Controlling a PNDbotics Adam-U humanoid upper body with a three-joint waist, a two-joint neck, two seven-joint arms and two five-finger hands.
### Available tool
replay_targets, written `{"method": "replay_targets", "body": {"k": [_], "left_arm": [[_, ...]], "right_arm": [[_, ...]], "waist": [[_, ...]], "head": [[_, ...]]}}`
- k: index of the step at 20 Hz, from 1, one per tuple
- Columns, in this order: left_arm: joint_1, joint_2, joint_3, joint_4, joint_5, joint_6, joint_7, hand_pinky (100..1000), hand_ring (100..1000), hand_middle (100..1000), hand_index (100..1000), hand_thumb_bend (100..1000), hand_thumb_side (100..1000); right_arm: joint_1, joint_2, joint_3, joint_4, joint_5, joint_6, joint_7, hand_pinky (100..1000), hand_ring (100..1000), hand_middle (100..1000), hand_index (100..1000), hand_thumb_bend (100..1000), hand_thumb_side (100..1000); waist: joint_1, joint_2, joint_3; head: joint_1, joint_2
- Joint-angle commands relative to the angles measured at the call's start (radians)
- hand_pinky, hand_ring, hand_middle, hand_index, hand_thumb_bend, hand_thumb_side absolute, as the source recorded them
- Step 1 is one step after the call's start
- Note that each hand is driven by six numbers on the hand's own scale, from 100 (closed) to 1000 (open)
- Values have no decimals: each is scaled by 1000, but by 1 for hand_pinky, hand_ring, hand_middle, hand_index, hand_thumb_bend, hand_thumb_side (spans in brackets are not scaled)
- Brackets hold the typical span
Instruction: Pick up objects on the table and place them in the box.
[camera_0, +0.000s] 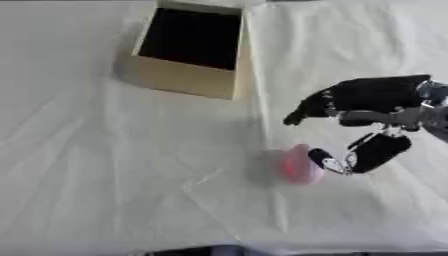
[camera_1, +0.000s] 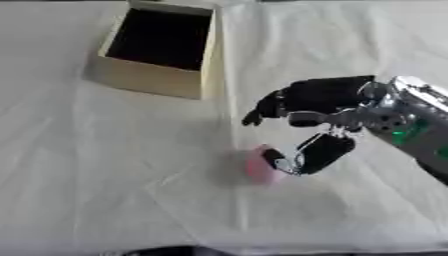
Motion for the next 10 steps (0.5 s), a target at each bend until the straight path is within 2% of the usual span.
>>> {"method": "replay_targets", "body": {"k": [1, 8, 9, 10], "left_arm": [[-9, 26, 1, -19, 6, 0, -3, 750, 774, 716, 865, 677, 851], [-7, 21, 1, -19, 9, 1, -4, 749, 775, 715, 866, 674, 849], [-8, 20, 0, -19, 9, 1, -4, 748, 775, 714, 865, 673, 849], [-8, 19, -1, -19, 10, 0, -5, 748, 775, 715, 865, 672, 849]], "right_arm": [[-8, -12, -6, -14, 24, 1, 12, 862, 860, 801, 946, 117, 565], [21, -9, 3, -14, 53, 3, 55, 863, 868, 802, 949, 145, 615], [26, -10, 4, -14, 64, -2, 61, 860, 862, 767, 932, 174, 598], [31, -10, 7, -14, 73, -8, 66, 859, 858, 748, 923, 153, 619]], "waist": [[1, -12, 0], [4, -6, 3], [4, -5, 3], [4, -4, 2]], "head": [[-2, 6], [-2, 6], [-2, 6], [-1, 6]]}}
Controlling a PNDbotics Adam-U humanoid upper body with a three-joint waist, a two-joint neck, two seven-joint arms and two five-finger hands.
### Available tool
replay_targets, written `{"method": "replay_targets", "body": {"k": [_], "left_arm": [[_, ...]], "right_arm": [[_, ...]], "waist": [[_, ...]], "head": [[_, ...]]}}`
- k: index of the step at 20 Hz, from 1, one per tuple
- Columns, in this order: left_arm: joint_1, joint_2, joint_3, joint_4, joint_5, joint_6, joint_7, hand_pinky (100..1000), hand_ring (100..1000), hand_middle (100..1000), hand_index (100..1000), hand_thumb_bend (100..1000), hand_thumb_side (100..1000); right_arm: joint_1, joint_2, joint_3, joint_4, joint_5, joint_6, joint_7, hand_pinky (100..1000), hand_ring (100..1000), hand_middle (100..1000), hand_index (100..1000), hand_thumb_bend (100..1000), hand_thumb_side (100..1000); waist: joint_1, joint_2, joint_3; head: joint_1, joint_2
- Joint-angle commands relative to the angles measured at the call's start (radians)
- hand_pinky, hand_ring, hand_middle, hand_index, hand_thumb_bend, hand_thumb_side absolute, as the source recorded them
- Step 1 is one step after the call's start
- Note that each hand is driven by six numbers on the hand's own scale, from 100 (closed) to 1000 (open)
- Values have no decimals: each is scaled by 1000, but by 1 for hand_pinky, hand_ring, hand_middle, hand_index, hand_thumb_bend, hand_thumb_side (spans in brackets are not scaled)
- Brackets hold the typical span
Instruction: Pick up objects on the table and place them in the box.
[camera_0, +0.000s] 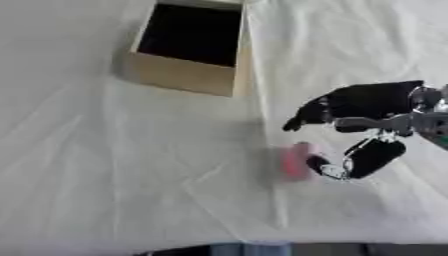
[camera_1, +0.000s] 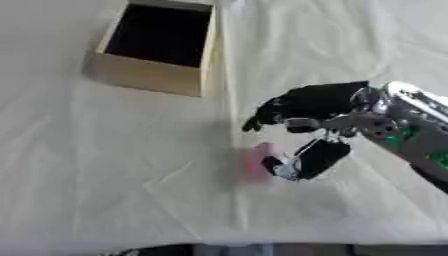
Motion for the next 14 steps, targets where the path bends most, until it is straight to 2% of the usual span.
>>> {"method": "replay_targets", "body": {"k": [1, 5, 11, 14], "left_arm": [[-8, 19, 2, -19, 6, -1, -4, 748, 775, 714, 865, 672, 849], [-7, 17, 2, -19, 6, -2, -6, 747, 775, 713, 865, 670, 849], [-9, 15, 1, -19, 8, -4, -9, 746, 773, 710, 863, 667, 849], [-9, 13, 1, -19, 9, -4, -9, 744, 771, 708, 863, 665, 848]], "right_arm": [[2, -18, -5, -14, 32, -16, 17, 857, 853, 720, 907, 158, 620], [13, -17, -4, -14, 63, -41, 29, 846, 830, 598, 861, 162, 621], [28, -13, -1, -14, 99, -36, 39, 829, 803, 572, 823, 172, 586], [35, -5, 5, -14, 129, -30, 29, 807, 752, 533, 786, 183, 545]], "waist": [[4, -12, 1], [6, -11, 0], [9, -10, 0], [10, -8, 1]], "head": [[0, 6], [-2, 6], [-7, 6], [-14, 6]]}}
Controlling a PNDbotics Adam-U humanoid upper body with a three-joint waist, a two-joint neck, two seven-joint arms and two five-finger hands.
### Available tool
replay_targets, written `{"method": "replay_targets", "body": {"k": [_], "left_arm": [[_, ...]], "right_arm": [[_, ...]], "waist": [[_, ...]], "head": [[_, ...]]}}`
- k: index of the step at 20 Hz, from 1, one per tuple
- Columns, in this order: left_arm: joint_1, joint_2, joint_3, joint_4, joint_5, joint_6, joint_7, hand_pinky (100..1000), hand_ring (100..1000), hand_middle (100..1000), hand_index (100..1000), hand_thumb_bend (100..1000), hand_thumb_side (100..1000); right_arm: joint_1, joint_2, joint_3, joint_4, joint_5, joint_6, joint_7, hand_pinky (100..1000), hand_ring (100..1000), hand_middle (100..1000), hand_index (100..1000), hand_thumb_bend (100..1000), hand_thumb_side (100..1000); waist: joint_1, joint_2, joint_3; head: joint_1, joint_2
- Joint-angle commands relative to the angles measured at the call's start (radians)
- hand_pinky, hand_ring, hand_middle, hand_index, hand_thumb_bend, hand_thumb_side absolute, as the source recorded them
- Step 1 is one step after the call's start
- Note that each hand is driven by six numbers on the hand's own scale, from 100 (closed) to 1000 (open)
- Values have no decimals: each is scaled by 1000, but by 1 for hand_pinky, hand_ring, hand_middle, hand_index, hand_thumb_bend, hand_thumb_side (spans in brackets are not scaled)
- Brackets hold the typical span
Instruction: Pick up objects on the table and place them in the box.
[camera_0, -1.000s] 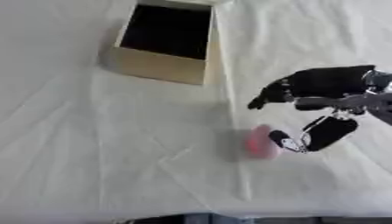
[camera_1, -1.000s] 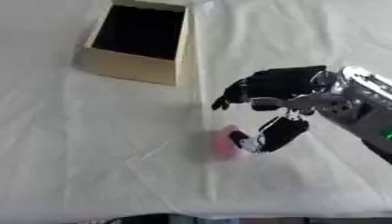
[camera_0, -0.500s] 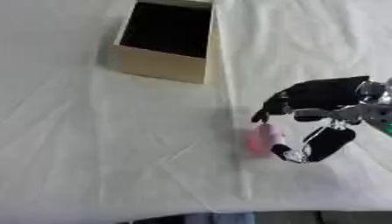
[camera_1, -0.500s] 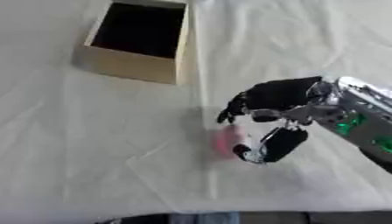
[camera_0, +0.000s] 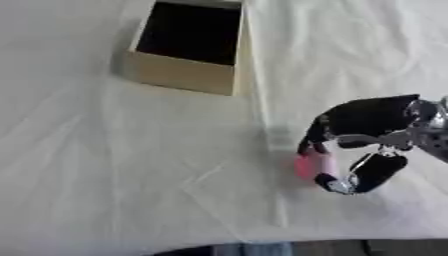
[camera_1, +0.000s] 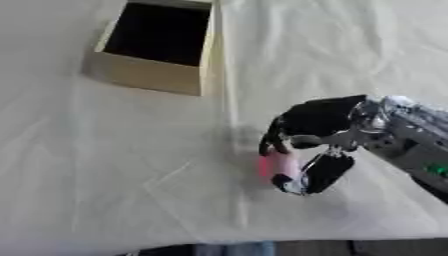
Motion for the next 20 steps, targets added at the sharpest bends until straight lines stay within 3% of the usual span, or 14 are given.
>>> {"method": "replay_targets", "body": {"k": [1, 3, 8, 11, 14, 17, 20], "left_arm": [[-8, 13, 1, -19, 5, -2, -2, 743, 771, 707, 862, 664, 848], [-9, 11, 1, -19, 6, -2, -3, 743, 770, 706, 862, 664, 848], [-9, 10, 0, -19, 7, -2, -4, 741, 768, 703, 860, 661, 846], [-11, 10, 0, -19, 7, -3, -5, 739, 766, 700, 858, 659, 846], [-13, 10, -2, -19, 8, -4, -6, 737, 762, 695, 855, 657, 846], [-14, 10, -2, -19, 8, -5, -7, 735, 760, 692, 854, 656, 845], [-13, 9, -2, -19, 9, -5, -7, 732, 756, 688, 853, 654, 846]], "right_arm": [[-2, -5, 1, -14, 36, 7, -11, 800, 736, 524, 776, 180, 505], [5, 1, 6, -14, 57, 12, -18, 800, 734, 537, 787, 179, 477], [23, 2, 9, -14, 66, 28, -18, 766, 693, 557, 808, 109, 269], [27, 0, 5, -14, 61, 37, -25, 741, 669, 537, 788, 100, 224], [30, -2, 0, -14, 68, 46, -44, 709, 650, 509, 755, 100, 100], [32, -1, -2, -14, 65, 66, -68, 696, 641, 500, 750, 100, 100], [29, 4, -10, -14, 35, 101, -101, 634, 576, 437, 686, 100, 100]], "waist": [[4, -11, 2], [5, -9, 3], [6, -5, 3], [6, -5, 3], [7, -6, 3], [7, -7, 4], [8, -7, 5]], "head": [[-8, 6], [-11, 6], [-13, 6], [-14, 6], [-16, 6], [-16, 6], [-16, 6]]}}
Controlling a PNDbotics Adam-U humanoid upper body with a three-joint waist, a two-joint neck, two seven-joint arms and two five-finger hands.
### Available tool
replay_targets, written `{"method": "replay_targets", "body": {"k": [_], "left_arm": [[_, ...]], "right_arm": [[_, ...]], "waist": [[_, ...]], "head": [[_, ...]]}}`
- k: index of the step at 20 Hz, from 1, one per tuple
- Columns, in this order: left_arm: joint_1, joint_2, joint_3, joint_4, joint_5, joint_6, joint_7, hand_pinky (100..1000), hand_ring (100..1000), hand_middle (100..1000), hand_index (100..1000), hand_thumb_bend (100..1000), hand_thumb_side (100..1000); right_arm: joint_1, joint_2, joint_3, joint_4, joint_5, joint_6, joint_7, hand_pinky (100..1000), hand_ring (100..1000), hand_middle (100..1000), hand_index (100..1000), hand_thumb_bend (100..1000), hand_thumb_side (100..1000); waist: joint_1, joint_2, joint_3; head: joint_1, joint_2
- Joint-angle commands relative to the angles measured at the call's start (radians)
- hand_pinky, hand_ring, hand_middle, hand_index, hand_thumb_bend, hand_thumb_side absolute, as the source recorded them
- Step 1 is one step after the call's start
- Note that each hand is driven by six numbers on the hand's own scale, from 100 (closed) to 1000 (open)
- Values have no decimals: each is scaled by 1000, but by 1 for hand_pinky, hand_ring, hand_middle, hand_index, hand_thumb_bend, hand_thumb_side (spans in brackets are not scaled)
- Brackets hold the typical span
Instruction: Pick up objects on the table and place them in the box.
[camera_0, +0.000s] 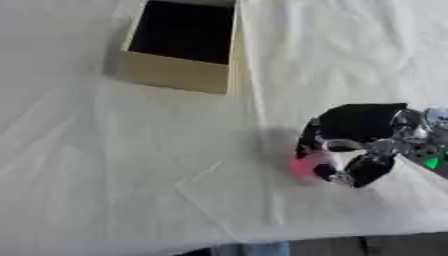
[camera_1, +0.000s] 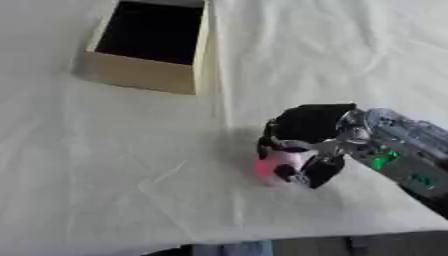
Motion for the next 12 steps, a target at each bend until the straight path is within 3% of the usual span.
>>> {"method": "replay_targets", "body": {"k": [1, 6, 12], "left_arm": [[-10, 18, 4, -19, 7, -1, -2, 732, 756, 687, 853, 654, 846], [-12, 20, 3, -19, 8, -1, -4, 726, 751, 681, 849, 645, 850], [-13, 22, 2, -19, 10, -2, -5, 719, 745, 673, 847, 640, 850]], "right_arm": [[-11, -15, -19, -9, -30, 37, -38, 622, 563, 424, 667, 100, 100], [-48, -9, -43, -9, -57, 82, -113, 550, 496, 308, 500, 100, 100], [-80, -11, -56, -9, -22, 91, -211, 533, 477, 260, 377, 100, 100]], "waist": [[3, -14, 1], [1, -17, -1], [0, -19, 1]], "head": [[-1, 6], [1, 6], [3, 6]]}}
